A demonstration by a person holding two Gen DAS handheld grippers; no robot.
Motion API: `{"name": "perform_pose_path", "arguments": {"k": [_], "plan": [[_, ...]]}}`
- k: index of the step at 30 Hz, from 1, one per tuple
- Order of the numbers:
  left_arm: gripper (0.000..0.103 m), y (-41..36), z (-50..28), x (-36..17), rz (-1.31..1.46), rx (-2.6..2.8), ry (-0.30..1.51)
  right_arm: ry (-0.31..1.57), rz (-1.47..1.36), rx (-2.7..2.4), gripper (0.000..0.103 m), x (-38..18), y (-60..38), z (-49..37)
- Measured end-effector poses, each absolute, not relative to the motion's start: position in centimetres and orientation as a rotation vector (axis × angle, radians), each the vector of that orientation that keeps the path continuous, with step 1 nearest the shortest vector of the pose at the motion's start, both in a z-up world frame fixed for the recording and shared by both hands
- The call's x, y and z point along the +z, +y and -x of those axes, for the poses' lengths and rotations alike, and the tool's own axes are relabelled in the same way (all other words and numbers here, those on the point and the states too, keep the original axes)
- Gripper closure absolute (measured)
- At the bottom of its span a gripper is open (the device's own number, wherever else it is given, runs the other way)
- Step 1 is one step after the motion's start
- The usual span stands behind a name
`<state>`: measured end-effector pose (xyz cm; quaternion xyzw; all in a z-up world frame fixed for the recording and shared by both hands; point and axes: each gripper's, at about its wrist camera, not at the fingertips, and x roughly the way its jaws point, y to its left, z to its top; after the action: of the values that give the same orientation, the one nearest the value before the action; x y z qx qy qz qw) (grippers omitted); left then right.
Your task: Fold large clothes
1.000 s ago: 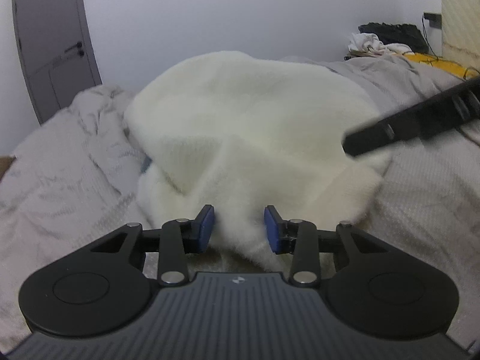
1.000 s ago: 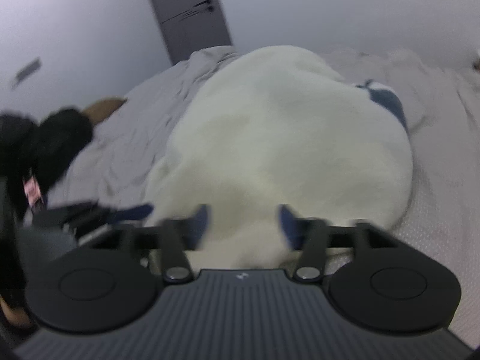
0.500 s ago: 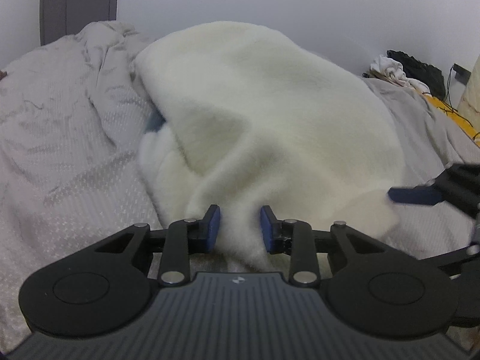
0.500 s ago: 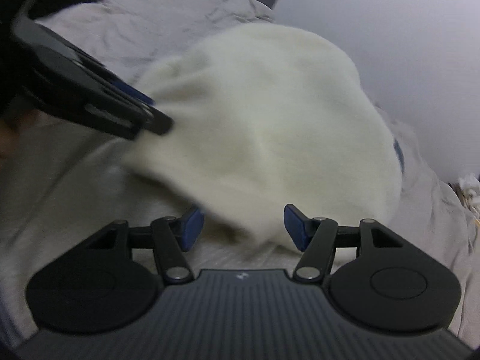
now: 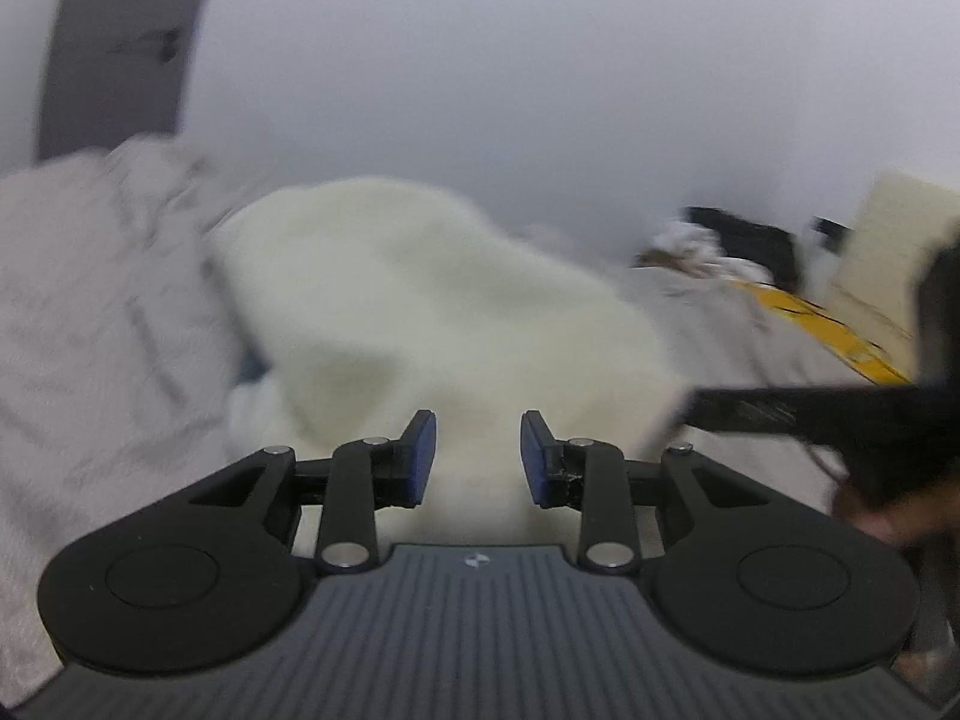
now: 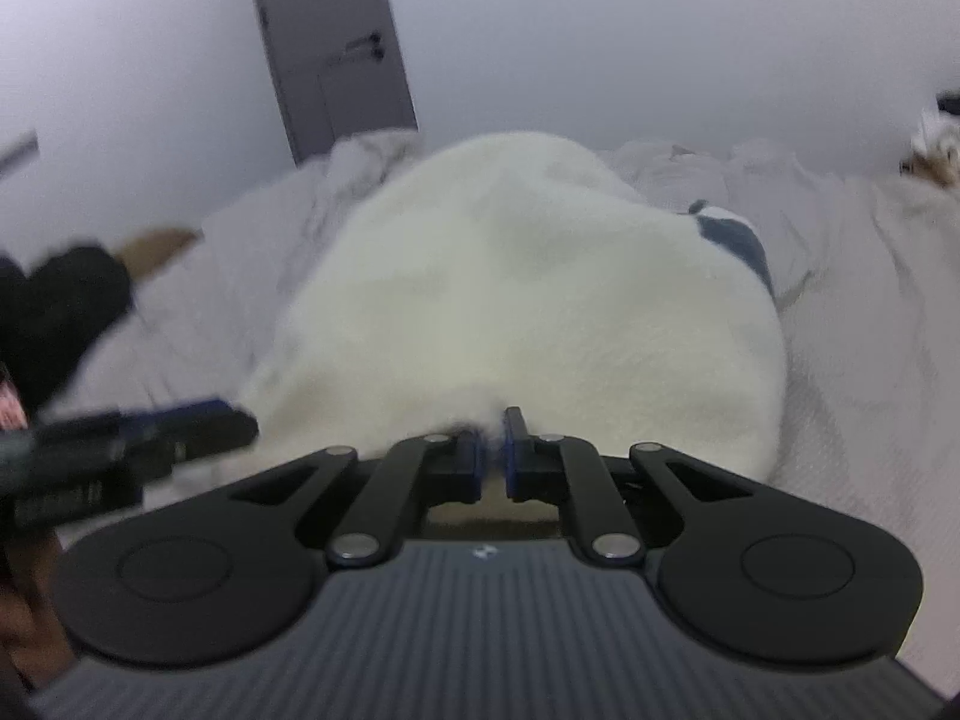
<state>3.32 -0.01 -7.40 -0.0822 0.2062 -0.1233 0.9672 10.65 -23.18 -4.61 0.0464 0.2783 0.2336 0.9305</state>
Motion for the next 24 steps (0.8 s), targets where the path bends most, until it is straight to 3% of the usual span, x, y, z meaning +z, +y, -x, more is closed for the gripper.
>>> {"name": "perform_pose_path", "arguments": {"k": [1, 3, 11, 18, 24], "plan": [[0.064, -0.9, -2.8, -7.3, 0.134, -0.280, 0.401, 0.571, -0.109, 0.479, 0.093, -4.6, -23.3, -10.7], [0.042, -2.8, -1.9, -7.3, 0.053, -0.302, 0.368, 0.576, -0.123, 0.479, 0.093, -4.4, -23.4, -10.7], [0.040, -8.2, -3.2, -10.4, -0.252, -0.003, 0.320, 0.552, -0.232, 0.486, 0.093, -4.3, -24.5, -10.2], [0.027, -4.4, -3.7, -9.7, -0.080, 0.204, 0.350, 0.500, -0.199, 0.418, 0.093, -4.2, -24.2, -9.5], [0.027, -3.5, -2.6, -8.7, -0.037, 0.241, 0.321, 0.465, -0.031, 0.306, 0.089, -4.8, -21.8, -8.7]]}}
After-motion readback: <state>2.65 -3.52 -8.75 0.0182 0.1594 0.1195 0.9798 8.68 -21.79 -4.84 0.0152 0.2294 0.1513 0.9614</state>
